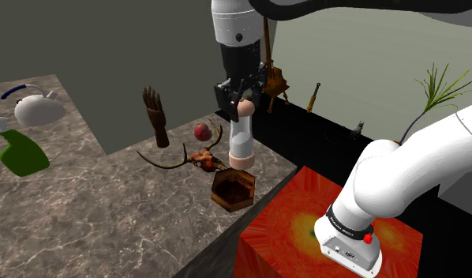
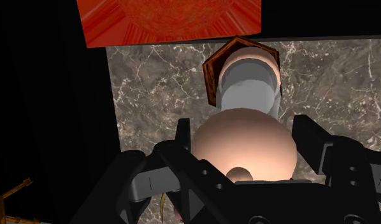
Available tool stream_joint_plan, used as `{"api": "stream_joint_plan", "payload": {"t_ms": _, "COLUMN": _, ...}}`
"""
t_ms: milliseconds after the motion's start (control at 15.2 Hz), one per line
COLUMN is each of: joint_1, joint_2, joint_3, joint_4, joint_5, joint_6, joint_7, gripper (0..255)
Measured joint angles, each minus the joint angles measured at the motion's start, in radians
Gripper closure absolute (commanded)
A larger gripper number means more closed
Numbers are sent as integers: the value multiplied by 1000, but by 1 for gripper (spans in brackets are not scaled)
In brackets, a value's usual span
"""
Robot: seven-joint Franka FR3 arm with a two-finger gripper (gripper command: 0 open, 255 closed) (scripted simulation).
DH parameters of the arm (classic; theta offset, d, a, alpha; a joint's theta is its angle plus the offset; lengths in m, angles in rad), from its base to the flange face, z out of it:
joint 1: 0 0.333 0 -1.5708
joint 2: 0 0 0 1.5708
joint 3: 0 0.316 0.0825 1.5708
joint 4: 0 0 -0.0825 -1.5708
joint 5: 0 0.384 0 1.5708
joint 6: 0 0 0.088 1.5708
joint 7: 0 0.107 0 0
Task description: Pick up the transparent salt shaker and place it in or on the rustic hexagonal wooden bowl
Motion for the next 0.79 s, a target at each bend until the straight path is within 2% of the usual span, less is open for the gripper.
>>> {"api": "stream_joint_plan", "payload": {"t_ms": 792, "joint_1": 11, "joint_2": -26, "joint_3": 12, "joint_4": -184, "joint_5": 16, "joint_6": 158, "joint_7": 10, "gripper": 255}}
